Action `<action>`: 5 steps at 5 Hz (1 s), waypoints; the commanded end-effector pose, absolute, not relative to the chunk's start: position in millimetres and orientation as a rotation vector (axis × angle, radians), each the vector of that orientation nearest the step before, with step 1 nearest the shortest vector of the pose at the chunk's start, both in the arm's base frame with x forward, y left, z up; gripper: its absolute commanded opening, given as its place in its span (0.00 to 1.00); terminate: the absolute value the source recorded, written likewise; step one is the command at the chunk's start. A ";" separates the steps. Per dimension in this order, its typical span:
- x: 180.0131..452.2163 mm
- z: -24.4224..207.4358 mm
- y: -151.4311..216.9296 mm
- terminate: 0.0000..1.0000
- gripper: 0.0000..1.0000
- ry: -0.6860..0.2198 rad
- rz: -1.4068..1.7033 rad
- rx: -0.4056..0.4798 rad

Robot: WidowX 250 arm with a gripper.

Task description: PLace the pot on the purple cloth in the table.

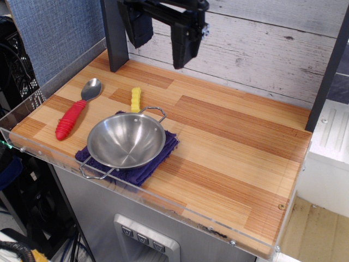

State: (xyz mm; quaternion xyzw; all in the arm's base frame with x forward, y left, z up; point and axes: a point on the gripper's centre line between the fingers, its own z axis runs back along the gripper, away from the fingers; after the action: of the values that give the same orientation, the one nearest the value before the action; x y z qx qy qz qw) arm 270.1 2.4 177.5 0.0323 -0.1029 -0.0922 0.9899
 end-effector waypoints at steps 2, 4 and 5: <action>258.2 187.8 4.9 0.00 1.00 -0.195 -0.155 0.035; 257.8 184.7 4.6 0.00 1.00 -0.120 -0.166 -0.033; 257.8 184.7 4.6 0.00 1.00 -0.120 -0.166 -0.033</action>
State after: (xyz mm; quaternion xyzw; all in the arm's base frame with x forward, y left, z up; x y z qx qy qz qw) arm 271.1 1.0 167.2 -0.0187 -0.0393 -0.0849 0.9954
